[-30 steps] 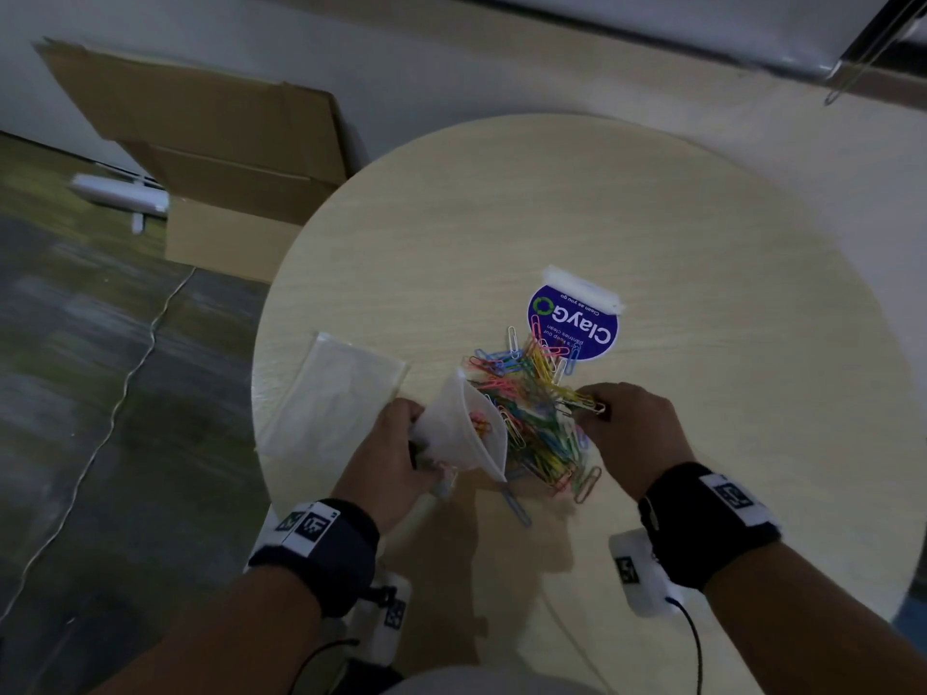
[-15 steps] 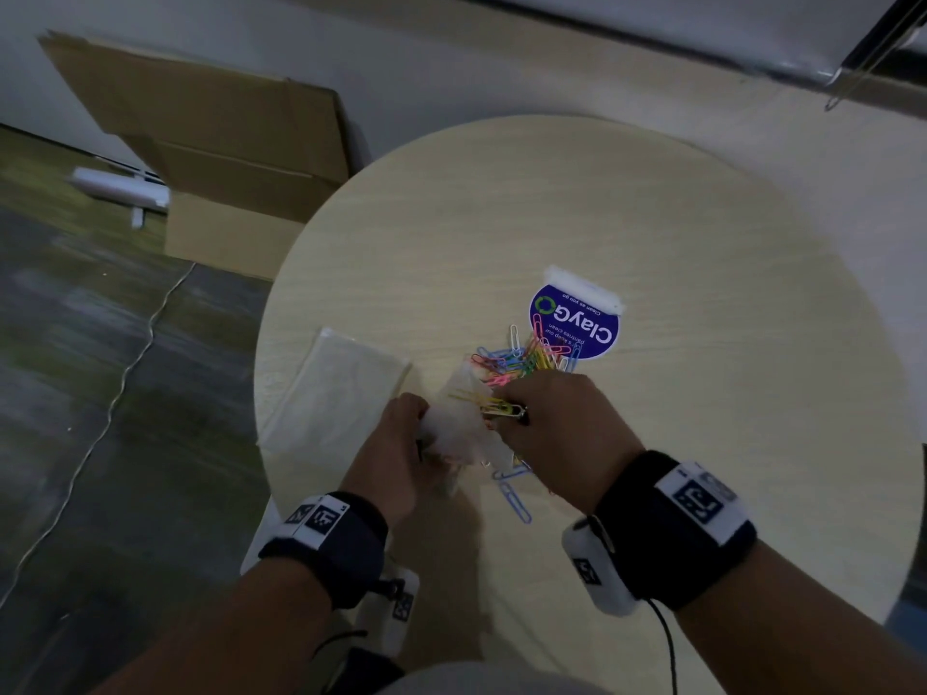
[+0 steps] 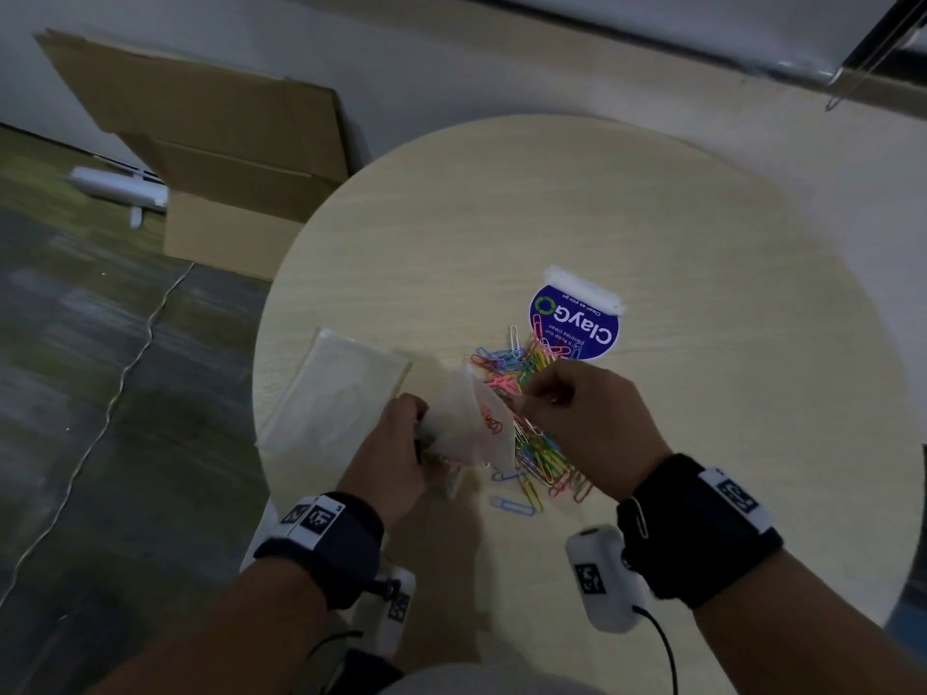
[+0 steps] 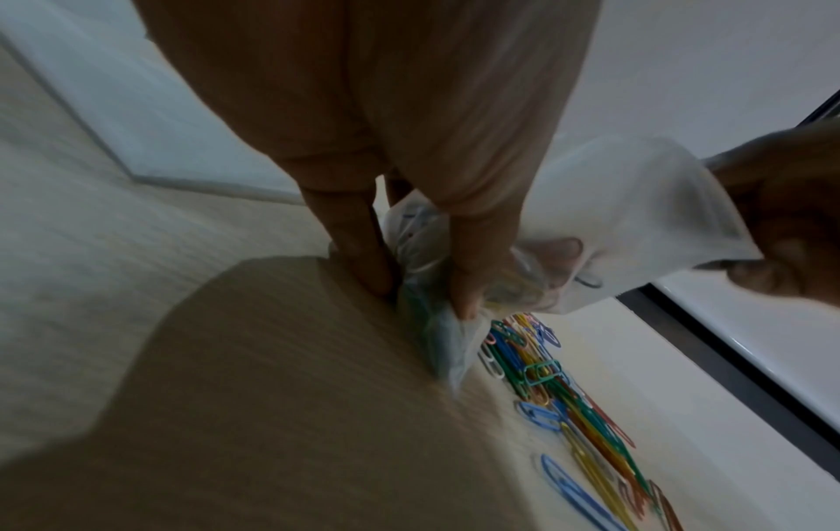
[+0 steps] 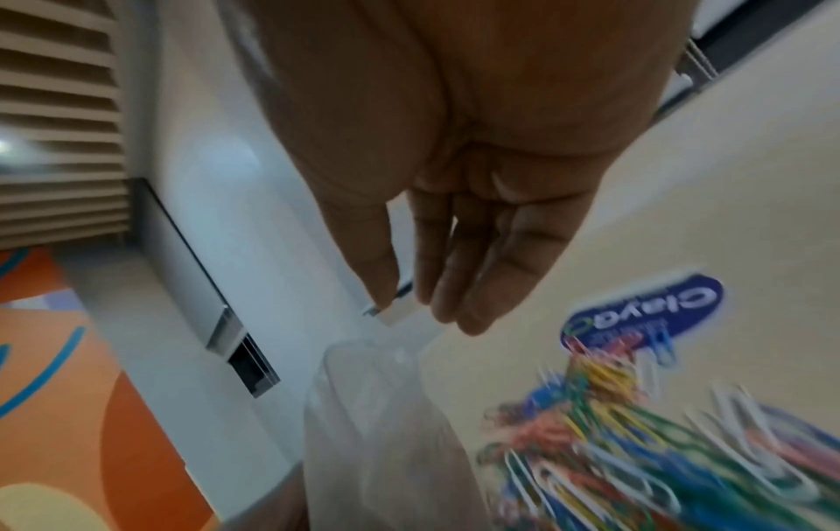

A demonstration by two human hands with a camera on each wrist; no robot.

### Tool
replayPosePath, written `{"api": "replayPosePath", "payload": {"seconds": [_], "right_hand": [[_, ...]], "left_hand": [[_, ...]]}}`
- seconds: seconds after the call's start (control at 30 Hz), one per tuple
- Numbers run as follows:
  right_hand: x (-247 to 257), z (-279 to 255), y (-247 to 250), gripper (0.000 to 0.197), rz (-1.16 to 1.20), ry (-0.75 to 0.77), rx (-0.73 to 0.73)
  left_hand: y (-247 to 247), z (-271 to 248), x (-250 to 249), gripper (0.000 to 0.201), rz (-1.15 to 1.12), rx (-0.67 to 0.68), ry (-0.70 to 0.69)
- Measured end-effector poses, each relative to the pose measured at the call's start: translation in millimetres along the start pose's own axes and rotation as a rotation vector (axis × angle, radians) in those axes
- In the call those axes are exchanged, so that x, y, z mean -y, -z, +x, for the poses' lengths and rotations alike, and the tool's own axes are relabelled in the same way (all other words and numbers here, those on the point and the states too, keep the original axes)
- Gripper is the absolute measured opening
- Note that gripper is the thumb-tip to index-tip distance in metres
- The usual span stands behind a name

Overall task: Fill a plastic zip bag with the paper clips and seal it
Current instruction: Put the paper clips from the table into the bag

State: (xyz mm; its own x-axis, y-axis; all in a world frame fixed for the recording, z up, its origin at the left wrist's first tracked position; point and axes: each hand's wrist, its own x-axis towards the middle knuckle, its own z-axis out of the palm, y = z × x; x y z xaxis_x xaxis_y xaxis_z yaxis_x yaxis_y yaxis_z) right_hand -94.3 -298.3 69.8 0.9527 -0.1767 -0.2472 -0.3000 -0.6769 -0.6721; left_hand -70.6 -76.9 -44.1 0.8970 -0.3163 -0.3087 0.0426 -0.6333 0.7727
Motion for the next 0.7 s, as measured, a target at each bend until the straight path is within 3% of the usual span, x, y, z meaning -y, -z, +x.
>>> {"api": "replayPosePath", "payload": {"seconds": [0.1,0.23,0.37,0.53,0.63,0.7], "right_hand": [[-8,-3,-17,0.007,-0.009,-0.009,0.112],[-8,-3,-25,0.006,0.048,0.028,-0.059],[1,-5,-32,0.006,0.075,0.001,0.017],[-15,-2,-19,0.006,0.360,-0.050,0.063],[-65,-10,-11,0.018,0.132,-0.220,-0.066],[-94,-22,-12,0.049,-0.079,-0.334,-0.047]], "left_hand": [[5,-1,-3,0.046,0.014,0.033,0.002],[19,-4,-3,0.054,0.012,0.086,0.032],[26,-1,-1,0.064,0.070,0.131,0.023],[24,3,3,0.081,0.031,0.127,-0.002],[23,0,8,0.077,0.080,0.096,-0.014],[22,-1,9,0.075,0.071,0.069,-0.016]]}}
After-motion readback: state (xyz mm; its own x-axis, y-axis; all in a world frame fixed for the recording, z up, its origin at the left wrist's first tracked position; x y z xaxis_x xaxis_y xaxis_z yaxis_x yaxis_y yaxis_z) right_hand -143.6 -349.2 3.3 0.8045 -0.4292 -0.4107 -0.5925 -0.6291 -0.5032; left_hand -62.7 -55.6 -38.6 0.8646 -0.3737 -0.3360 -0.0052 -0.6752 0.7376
